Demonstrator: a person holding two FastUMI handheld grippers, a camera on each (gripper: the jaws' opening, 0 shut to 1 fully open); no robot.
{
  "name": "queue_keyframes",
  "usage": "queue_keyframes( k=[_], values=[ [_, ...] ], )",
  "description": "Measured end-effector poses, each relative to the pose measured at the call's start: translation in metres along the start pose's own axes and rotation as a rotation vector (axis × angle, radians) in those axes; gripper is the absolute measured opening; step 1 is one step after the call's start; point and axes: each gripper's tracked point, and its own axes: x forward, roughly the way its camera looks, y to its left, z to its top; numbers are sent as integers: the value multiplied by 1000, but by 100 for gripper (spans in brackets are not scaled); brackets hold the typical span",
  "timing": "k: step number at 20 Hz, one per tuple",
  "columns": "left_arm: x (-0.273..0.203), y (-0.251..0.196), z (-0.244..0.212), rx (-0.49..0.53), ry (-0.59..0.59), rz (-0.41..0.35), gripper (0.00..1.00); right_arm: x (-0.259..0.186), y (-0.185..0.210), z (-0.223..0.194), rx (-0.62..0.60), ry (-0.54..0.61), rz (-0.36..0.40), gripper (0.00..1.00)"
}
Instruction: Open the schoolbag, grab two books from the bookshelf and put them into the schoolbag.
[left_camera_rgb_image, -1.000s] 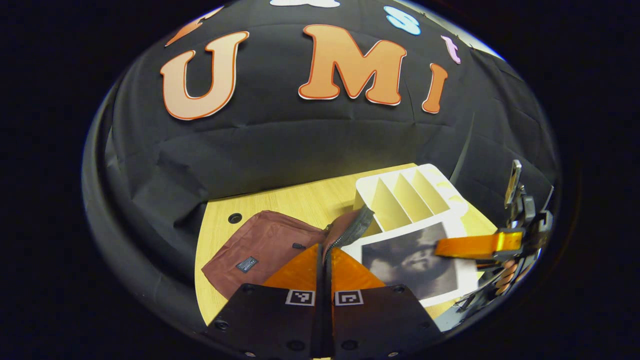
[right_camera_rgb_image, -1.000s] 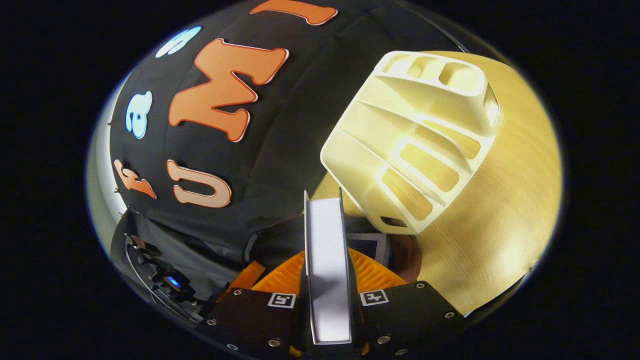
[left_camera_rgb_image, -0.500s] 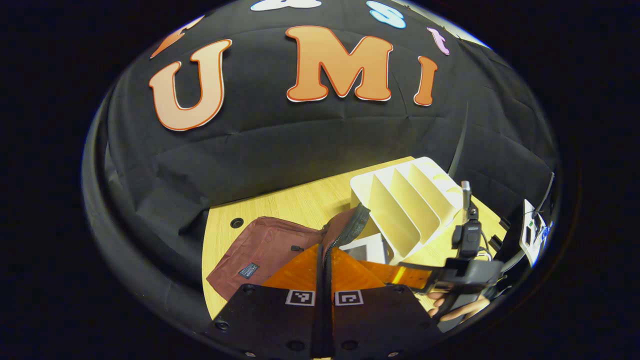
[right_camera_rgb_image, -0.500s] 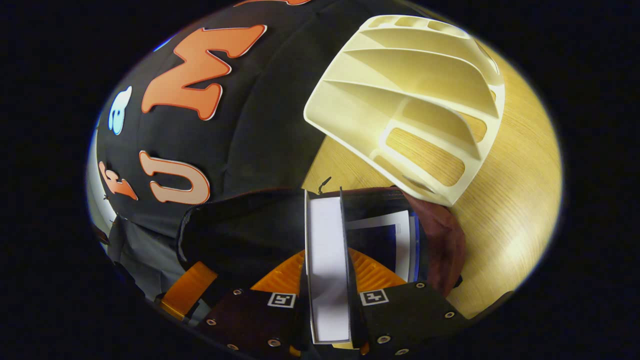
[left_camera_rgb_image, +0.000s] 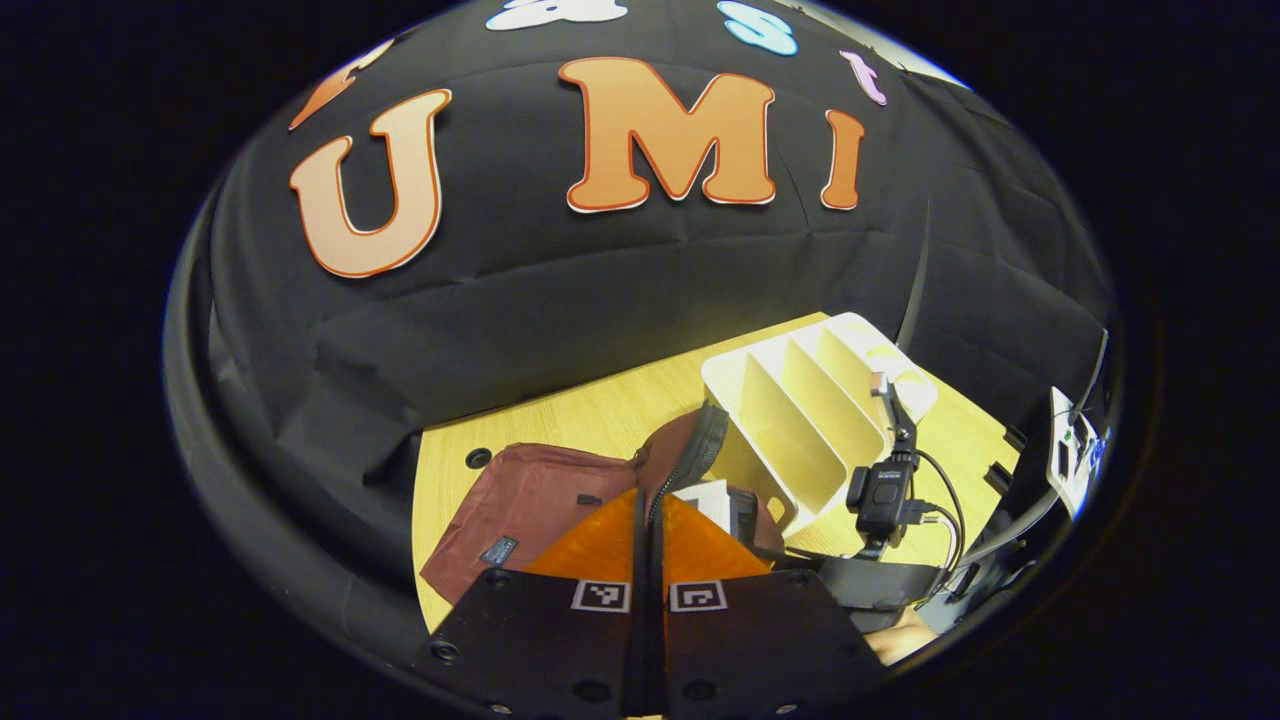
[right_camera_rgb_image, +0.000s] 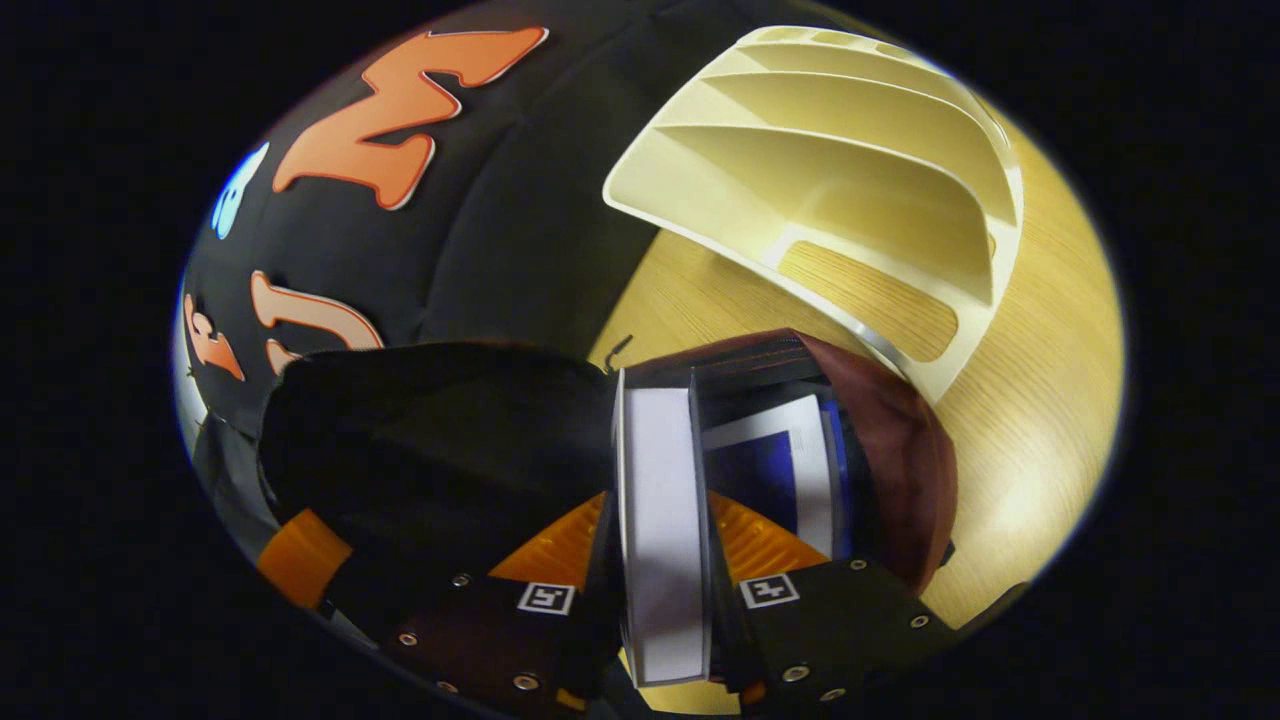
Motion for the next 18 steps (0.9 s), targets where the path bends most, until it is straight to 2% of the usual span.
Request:
queue_keyframes(
  k=[1, 2, 3, 4, 5, 8, 10, 15, 17, 18],
  values=[
    [1, -2, -2, -8, 4, -7, 1, 0, -9, -6, -33, 20, -45, 66],
    [1, -4, -4, -9, 7, -9, 0, -2, -15, -8, -71, 35, -71, 66],
    [2, -5, -5, -9, 9, -9, 1, -5, -22, -11, -111, 48, -111, 77],
    [1, -6, -5, -13, 6, -6, 1, -10, -29, -11, -146, 53, -146, 95],
    [0, -6, -6, -23, 1, 1, 1, -14, -33, -8, -170, 54, -156, 97],
    [-3, -8, -16, -80, 0, 18, 1, -24, -40, 2, -214, 79, -159, 97],
    [-7, -10, -24, -126, -5, 28, 1, -37, -51, 13, -290, 85, -173, 97],
    [-10, -27, -53, -230, 1, 58, 4, -82, -84, 39, -406, 113, -170, 98],
    [-12, -45, -60, -256, 13, 40, 6, -109, -101, 53, -452, 97, -186, 98],
    [-16, -55, -63, -271, 15, 27, 13, -122, -110, 61, -466, 86, -197, 98]
  ],
)
